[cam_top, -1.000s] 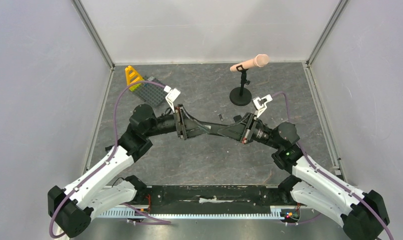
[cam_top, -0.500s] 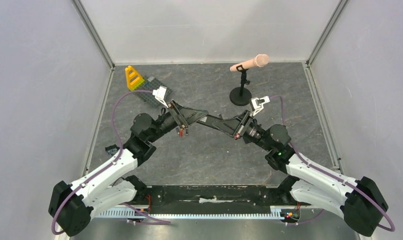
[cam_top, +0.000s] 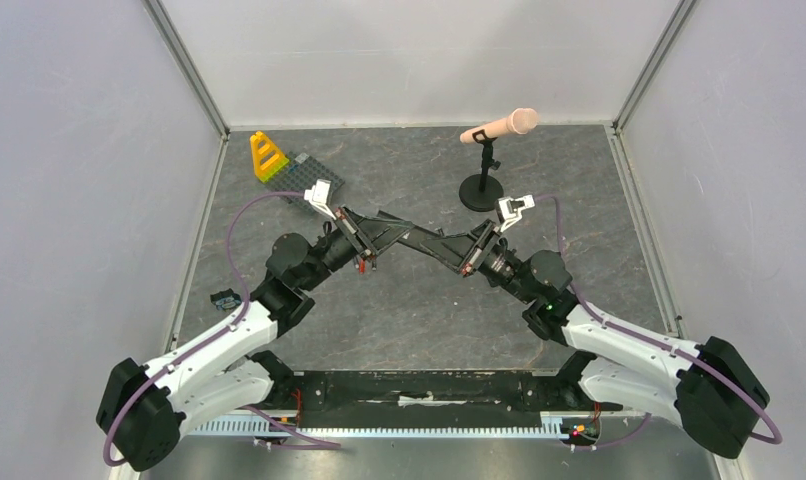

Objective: Load the batteries into the remote control
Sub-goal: Adjust the remote control, then remove the battery cover from the remote control, then place the battery cover at the center of the board, then pick up the battery from the center of the board, then load the battery into the remote control.

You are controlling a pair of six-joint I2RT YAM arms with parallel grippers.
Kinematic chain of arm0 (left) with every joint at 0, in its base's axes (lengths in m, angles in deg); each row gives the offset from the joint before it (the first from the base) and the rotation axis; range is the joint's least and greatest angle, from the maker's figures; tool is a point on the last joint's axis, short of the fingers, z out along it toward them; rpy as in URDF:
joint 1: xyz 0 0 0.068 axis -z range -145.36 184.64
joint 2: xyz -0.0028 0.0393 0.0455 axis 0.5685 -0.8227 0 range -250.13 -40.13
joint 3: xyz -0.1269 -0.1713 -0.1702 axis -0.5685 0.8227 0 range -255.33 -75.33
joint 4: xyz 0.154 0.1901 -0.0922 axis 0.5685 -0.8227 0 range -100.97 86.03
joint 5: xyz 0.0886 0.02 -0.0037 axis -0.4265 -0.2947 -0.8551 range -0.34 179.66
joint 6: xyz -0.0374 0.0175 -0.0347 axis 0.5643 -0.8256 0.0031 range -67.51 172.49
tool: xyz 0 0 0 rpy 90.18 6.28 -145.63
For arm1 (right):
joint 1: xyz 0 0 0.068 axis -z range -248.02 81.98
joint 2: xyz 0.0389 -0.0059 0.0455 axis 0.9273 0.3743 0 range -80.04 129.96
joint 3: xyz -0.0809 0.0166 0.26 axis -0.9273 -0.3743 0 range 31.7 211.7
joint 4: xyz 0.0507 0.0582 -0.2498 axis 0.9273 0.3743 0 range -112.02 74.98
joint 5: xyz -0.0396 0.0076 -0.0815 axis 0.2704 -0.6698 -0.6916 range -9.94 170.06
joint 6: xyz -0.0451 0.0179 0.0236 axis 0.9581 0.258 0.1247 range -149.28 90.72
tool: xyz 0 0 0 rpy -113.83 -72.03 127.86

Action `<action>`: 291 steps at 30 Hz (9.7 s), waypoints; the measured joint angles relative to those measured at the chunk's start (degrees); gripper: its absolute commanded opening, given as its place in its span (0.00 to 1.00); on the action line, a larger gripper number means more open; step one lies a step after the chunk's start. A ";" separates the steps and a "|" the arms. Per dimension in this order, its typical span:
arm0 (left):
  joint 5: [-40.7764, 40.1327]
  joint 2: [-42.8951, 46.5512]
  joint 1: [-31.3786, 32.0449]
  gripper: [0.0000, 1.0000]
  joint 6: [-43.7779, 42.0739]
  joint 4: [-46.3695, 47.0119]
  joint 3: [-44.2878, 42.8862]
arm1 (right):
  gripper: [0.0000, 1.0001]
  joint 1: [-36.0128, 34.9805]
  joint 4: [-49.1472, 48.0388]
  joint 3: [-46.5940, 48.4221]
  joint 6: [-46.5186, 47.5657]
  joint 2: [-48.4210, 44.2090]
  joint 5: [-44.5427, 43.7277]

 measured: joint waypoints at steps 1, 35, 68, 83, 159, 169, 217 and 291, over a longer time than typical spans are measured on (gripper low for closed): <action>-0.15 0.13 0.04 0.02 0.11 0.02 0.00 | 0.21 -0.04 -0.39 -0.07 -0.17 0.17 0.04; -1.95 5.09 2.97 0.02 4.04 -21.27 -4.20 | 0.00 -1.68 -4.15 -8.61 -2.84 -4.79 1.20; -17.92 8.28 0.35 0.02 3.89 -33.90 -4.37 | 0.57 -0.48 6.27 -7.58 -0.48 -2.12 -5.84; -16.35 7.61 0.26 0.02 2.60 -37.31 -4.55 | 0.50 -0.48 7.69 -3.56 2.34 3.78 -3.85; -52.65 5.64 -0.13 0.02 -31.71 -65.42 -18.60 | 0.45 -7.52 58.49 46.16 34.80 45.79 -27.50; -53.55 6.84 -0.13 0.02 -32.13 -68.11 -19.52 | 0.44 -11.08 62.62 58.47 40.61 59.56 -28.65; 27.85 -11.41 -8.87 0.02 -49.05 -36.44 -22.60 | 0.00 1.97 47.32 20.72 51.65 0.66 -18.51; 37.55 -28.41 -14.25 0.02 -6.10 -7.06 -23.74 | 0.05 1.81 39.15 18.99 65.48 -2.10 0.79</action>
